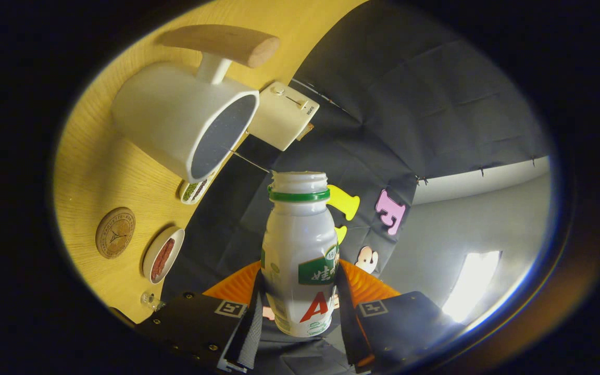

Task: Take the bottle from table, then pour the juice into the cup, finally place the bottle on the coaster

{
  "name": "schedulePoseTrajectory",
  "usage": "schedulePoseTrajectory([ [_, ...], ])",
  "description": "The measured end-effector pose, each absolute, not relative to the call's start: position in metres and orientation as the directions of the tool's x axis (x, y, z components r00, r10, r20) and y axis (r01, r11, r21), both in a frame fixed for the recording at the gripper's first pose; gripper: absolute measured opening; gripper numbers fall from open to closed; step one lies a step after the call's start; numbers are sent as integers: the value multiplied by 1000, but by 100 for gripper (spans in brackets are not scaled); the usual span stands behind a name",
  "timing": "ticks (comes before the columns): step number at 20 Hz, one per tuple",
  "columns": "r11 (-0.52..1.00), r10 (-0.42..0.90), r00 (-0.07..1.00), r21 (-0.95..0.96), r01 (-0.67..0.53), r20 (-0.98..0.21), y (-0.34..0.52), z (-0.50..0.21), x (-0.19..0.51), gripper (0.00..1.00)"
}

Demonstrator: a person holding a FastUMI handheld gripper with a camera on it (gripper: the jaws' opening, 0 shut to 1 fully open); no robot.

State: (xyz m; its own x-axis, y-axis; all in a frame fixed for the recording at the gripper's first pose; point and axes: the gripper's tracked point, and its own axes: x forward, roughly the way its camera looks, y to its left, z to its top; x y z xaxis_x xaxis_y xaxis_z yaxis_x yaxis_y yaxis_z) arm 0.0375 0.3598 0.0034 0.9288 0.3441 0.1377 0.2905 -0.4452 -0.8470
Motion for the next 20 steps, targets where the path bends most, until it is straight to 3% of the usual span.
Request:
schedulePoseTrajectory([
  [20,-553,437,888,-735,392,144,377,0,30,63],
])
